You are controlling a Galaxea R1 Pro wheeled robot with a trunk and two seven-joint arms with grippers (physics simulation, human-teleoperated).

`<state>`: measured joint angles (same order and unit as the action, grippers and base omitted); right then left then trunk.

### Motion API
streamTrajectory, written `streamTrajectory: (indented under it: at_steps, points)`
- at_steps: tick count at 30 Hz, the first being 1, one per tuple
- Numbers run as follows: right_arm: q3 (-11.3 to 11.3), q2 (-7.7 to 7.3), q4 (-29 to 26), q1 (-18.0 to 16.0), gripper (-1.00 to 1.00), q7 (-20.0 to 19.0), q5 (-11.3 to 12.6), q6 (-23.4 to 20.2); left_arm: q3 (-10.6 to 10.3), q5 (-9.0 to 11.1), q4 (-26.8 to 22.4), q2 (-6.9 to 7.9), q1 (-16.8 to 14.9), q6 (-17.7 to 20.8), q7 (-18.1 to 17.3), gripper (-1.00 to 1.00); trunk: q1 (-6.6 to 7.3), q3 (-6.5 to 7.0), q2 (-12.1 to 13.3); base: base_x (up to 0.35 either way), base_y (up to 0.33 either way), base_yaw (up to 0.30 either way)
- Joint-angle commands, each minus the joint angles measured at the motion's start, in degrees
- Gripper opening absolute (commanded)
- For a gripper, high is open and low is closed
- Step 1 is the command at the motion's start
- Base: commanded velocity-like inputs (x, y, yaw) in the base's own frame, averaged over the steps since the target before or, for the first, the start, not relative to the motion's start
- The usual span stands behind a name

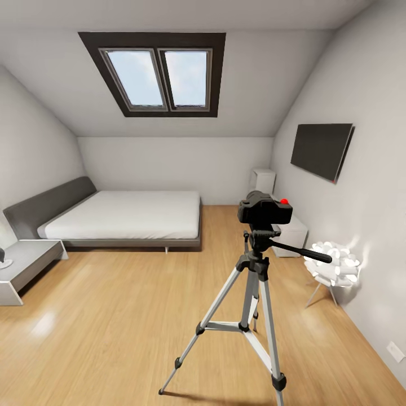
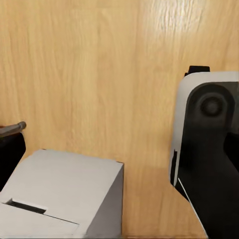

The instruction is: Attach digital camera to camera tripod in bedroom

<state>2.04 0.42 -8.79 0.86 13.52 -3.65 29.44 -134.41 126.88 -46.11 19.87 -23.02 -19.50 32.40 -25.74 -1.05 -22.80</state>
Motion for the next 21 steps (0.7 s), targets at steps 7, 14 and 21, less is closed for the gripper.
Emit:
streamTrajectory:
  at_steps: [7,14,21]
  points:
    - [0.2,0.02,1.9,0.0,1.0,0.8,-0.4,-0.3,-0.2,0.3,1.4,-0.77,3.9,-0.4,-0.1,1.0,-0.04,-0.1,-0.1,0.0,0.0,0.0]
    - [0.2,0.15,2.2,0.0,1.0,0.9,-0.4,-0.4,0.1,0.4,9.4,-3.38,4.7,-0.4,-0.4,1.0,-0.04,-0.1,-0.1,0.0,0.0,0.0]
    - [0.1,0.26,2.3,0.0,1.0,1.0,-0.3,-0.4,0.3,1.7,18.7,-8.71,4.7,-0.3,-0.3,1.0,-0.04,-0.1,-0.1,0.0,0.0,0.0]
